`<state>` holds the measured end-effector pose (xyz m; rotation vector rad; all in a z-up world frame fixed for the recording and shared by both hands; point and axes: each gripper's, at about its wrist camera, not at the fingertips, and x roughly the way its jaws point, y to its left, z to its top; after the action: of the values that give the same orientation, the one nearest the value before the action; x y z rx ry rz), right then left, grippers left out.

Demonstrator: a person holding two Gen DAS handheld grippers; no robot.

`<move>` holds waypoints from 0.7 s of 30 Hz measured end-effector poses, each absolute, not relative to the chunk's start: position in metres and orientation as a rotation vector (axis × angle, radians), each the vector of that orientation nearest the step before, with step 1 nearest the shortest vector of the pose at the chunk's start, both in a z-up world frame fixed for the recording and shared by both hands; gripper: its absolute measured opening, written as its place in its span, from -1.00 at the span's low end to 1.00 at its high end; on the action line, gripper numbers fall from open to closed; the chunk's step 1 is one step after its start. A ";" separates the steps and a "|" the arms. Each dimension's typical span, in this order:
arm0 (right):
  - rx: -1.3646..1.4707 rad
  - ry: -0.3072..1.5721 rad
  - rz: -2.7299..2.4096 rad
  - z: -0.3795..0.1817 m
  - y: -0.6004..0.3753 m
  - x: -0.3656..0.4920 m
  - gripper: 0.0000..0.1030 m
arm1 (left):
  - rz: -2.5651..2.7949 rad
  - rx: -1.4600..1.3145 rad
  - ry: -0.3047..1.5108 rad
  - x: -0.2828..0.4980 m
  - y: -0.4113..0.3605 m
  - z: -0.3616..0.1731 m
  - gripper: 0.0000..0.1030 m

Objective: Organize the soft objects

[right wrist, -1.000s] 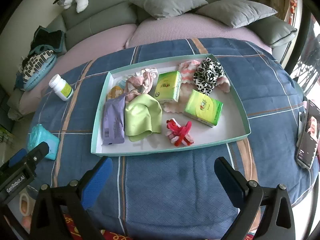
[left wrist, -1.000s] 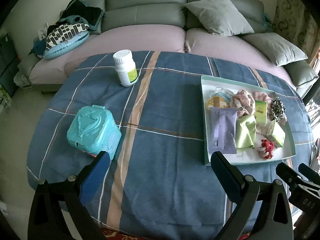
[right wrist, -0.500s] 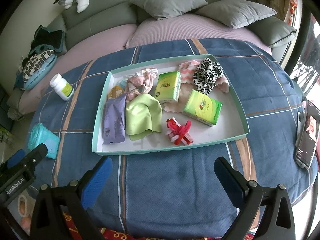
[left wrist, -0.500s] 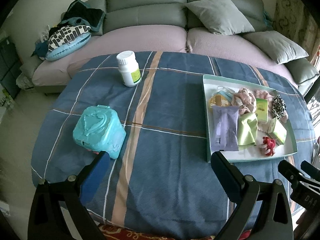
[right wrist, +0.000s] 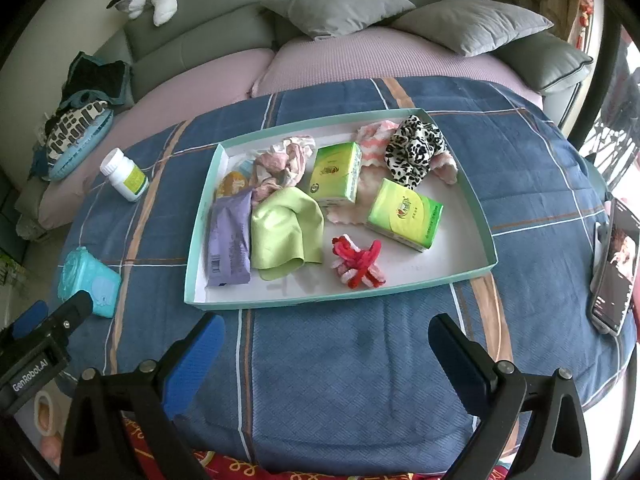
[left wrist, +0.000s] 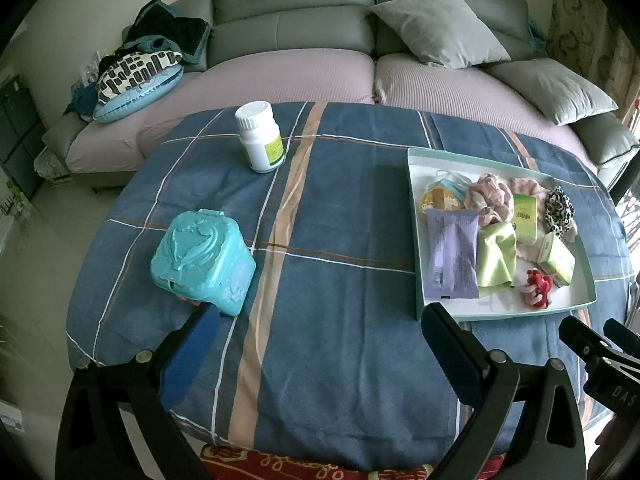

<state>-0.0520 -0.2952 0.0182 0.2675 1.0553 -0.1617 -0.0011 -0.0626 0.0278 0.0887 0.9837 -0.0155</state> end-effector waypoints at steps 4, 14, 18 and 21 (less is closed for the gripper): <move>0.263 1.058 -0.165 0.018 -0.294 -0.052 1.00 | -0.017 0.086 0.984 -0.001 -0.062 0.028 0.96; 0.253 1.072 -0.168 0.015 -0.291 -0.052 1.00 | -0.006 0.071 0.996 -0.001 -0.055 0.024 0.96; 0.242 1.081 -0.172 0.011 -0.290 -0.051 1.00 | -0.002 0.064 1.001 -0.002 -0.052 0.020 0.96; 0.237 1.084 -0.179 0.008 -0.291 -0.051 1.00 | 0.001 0.065 1.002 -0.003 -0.050 0.017 0.96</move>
<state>-0.0513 -0.2908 0.0079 0.2372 1.0845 -0.1794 -0.0026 -0.0497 0.0168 0.0648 1.0023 0.0010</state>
